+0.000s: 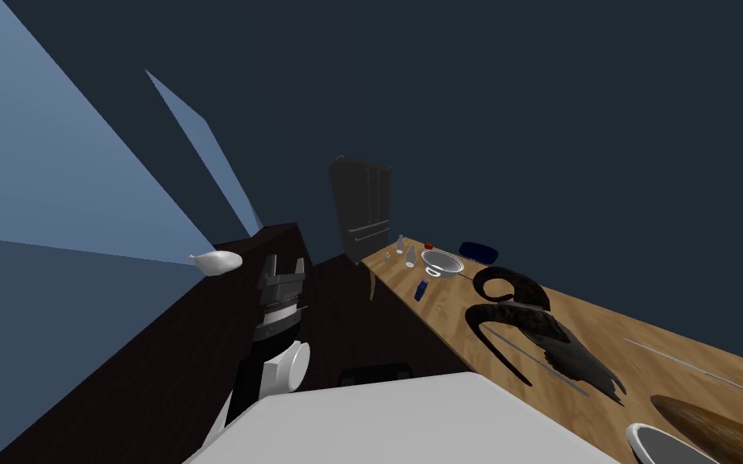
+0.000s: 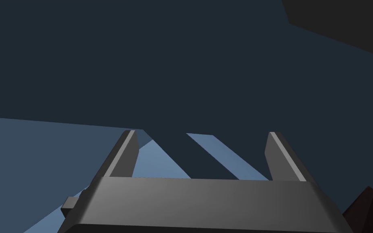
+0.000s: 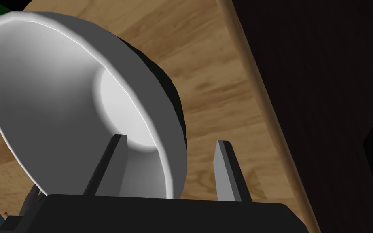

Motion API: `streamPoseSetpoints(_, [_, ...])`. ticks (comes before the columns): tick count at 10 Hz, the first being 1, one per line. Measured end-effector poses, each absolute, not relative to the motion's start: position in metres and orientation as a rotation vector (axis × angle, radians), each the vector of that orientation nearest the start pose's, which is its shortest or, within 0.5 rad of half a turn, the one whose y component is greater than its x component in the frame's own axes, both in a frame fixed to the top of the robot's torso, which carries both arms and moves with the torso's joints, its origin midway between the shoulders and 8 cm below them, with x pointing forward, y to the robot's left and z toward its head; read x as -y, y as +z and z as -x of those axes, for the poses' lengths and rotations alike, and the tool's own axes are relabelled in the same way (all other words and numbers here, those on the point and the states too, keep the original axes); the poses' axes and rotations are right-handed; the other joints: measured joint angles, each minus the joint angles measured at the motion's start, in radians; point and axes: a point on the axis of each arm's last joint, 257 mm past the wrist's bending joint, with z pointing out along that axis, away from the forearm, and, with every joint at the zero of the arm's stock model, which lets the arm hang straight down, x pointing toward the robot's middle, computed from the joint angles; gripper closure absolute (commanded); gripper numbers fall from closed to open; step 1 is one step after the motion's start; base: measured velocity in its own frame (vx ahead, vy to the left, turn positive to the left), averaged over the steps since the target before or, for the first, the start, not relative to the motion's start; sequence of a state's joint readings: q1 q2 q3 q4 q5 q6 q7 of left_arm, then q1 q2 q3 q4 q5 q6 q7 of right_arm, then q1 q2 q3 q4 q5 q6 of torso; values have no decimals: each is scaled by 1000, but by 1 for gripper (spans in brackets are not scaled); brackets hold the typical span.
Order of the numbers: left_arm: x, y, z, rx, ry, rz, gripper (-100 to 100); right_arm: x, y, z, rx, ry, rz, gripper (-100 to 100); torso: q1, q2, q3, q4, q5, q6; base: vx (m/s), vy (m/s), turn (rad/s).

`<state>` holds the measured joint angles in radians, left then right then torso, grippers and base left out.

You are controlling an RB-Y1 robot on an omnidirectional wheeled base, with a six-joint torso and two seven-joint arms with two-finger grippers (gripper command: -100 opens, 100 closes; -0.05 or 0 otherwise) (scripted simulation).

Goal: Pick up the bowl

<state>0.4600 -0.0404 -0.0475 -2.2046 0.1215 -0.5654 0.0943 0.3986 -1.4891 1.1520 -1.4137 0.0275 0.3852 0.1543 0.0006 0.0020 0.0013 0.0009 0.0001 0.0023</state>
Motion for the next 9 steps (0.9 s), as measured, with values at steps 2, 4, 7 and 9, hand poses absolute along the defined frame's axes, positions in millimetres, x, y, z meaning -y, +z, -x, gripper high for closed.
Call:
streamPoseSetpoints(2, [-280, 15, -350, -448, -1526, 781, 0, 671, -443, 49, -3078, -771, 12, 100, 0, 0, 0, 0, 0, 1, 0, 0, 0])
streamPoseSetpoints(4, [-280, 15, -350, -448, -1526, 781, 0, 670, -443, 49, -3079, -770, 13, 0, 0, 0, 1, 1, 1, 1, 0, 0, 0])
streamPoseSetpoints(7, [-280, 15, -350, -448, -1526, 781, 0, 674, -434, 45, -3076, -774, 17, 100, 5, 1, 1, 1, 2, 1, -5, 49, -32])
streamPoseSetpoints(9, [-280, 15, -350, -448, -1526, 781, 0, 674, -429, 42, -3076, -771, 18, 0, 4, 1, 1, 1, 3, 1, -5, 16, -3])
